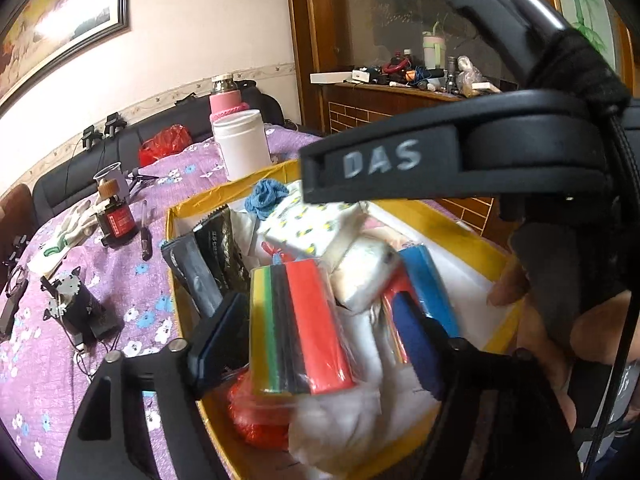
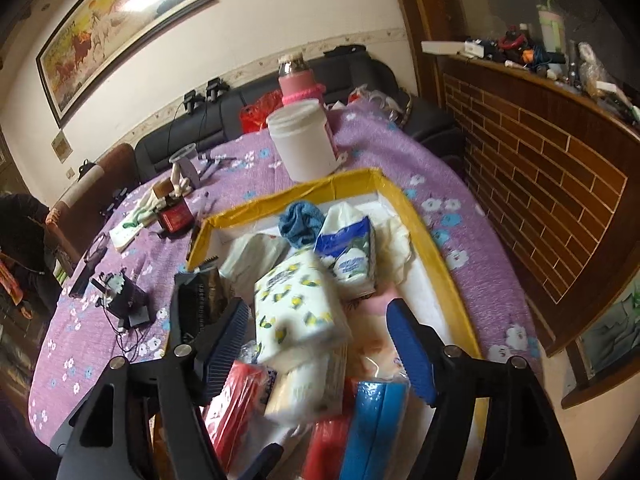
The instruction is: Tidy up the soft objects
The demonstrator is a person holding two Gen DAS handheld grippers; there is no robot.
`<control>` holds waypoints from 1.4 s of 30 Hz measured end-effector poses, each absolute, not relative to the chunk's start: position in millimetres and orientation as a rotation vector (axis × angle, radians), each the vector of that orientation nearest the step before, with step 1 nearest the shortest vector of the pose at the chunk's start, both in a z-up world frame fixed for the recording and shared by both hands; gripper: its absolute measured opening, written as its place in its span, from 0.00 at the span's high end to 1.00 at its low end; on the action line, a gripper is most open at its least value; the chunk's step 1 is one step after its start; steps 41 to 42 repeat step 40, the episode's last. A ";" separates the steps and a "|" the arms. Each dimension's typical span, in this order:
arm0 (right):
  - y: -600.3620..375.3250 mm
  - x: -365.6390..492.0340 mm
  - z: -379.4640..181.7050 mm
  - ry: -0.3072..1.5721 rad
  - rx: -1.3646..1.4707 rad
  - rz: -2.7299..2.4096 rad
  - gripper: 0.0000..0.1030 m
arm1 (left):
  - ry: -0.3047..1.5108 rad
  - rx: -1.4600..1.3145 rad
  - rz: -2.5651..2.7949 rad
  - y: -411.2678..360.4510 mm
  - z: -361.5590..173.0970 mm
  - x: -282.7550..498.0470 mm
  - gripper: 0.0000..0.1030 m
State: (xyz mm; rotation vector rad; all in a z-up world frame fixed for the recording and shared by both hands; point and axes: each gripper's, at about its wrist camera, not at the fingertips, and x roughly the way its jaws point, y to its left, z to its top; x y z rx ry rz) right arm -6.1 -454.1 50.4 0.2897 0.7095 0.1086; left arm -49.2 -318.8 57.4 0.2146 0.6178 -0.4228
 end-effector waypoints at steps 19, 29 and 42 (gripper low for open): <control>-425.2 -114.6 64.9 0.527 0.259 -0.010 0.11 | 0.630 0.209 -0.400 -236.1 100.2 -105.5 0.00; -403.5 -125.4 64.7 0.524 0.242 -0.019 0.11 | 0.646 0.287 -0.270 -221.4 90.7 -112.3 0.00; -386.9 -123.3 58.3 0.552 0.243 -0.001 0.11 | 0.650 0.304 -0.236 -205.8 87.8 -114.8 0.00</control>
